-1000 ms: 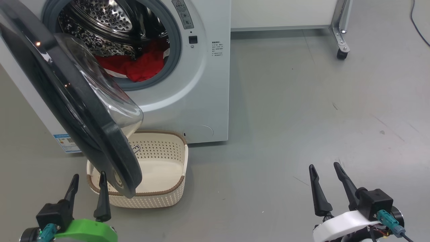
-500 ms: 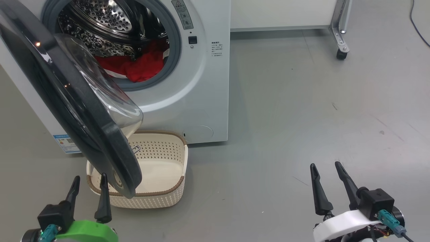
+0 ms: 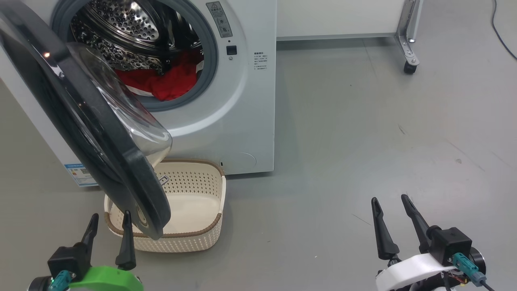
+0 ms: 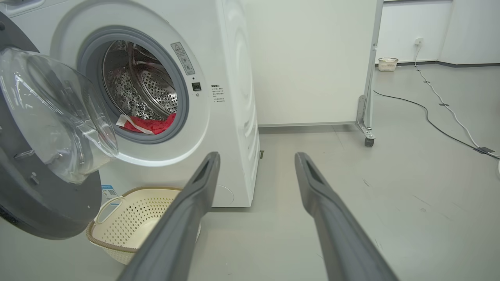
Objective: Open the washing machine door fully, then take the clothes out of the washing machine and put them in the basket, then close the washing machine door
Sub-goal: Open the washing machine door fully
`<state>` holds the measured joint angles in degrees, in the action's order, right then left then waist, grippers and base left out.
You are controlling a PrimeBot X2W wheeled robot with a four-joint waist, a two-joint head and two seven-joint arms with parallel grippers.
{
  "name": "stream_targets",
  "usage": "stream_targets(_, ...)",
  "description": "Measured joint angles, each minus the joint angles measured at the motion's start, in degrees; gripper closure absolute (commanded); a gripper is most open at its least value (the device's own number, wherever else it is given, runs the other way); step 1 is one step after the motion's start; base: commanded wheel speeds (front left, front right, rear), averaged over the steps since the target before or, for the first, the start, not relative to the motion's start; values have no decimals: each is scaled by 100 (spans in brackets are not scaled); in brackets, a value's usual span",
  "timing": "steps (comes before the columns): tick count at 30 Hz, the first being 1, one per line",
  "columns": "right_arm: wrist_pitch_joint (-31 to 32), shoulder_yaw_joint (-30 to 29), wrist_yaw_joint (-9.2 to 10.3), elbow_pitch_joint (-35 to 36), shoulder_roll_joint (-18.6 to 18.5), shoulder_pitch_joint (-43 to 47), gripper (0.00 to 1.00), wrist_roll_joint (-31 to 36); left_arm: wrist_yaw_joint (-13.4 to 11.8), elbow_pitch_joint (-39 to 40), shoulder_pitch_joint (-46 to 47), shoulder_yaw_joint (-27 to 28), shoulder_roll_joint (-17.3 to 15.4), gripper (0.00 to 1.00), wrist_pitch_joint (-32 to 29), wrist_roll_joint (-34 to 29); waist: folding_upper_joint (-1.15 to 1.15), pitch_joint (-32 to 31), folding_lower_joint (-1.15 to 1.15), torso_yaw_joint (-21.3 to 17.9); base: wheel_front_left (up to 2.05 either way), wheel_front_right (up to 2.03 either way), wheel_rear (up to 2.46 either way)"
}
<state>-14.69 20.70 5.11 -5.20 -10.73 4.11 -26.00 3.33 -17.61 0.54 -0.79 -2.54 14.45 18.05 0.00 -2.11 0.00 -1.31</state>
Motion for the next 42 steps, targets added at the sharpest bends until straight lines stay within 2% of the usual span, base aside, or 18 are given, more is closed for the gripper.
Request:
stream_targets(6, 0, -15, -8, -15, 16, 2, 0, 48, 5, -20, -1, -29, 1, 0, -1, -2, 0, -14, 0, -1, 0, 0, 0)
stream_targets(7, 0, -21, -32, -18, 20, 2, 0, 53, 7, -24, -1, -36, 1, 75, -1, -2, 0, -16, 0, -1, 0, 0, 0)
stream_targets(8, 0, -26, -45, -19, 23, 3, 0, 54, 8, -33, -1, -48, 1, 100, -1, -2, 0, -18, 0, -1, 0, 0, 0)
stream_targets(22, 0, -122, -62, -41, 94, 37, 0, 103, 48, 4, -3, -16, 8, 100, -1, -7, 0, -44, 0, 5, 0, 0, 0)
stream_targets(32, 0, -199, -102, -42, 152, 82, 0, 145, 62, 569, 102, 205, -26, 100, 0, -57, 0, -83, 0, 14, 0, 0, 0)
stream_targets(42, 0, -230, -152, -75, 233, 109, 0, 163, 100, 1328, 944, 358, -193, 100, 2, -141, 0, -120, 0, 8, 0, 0, 0)
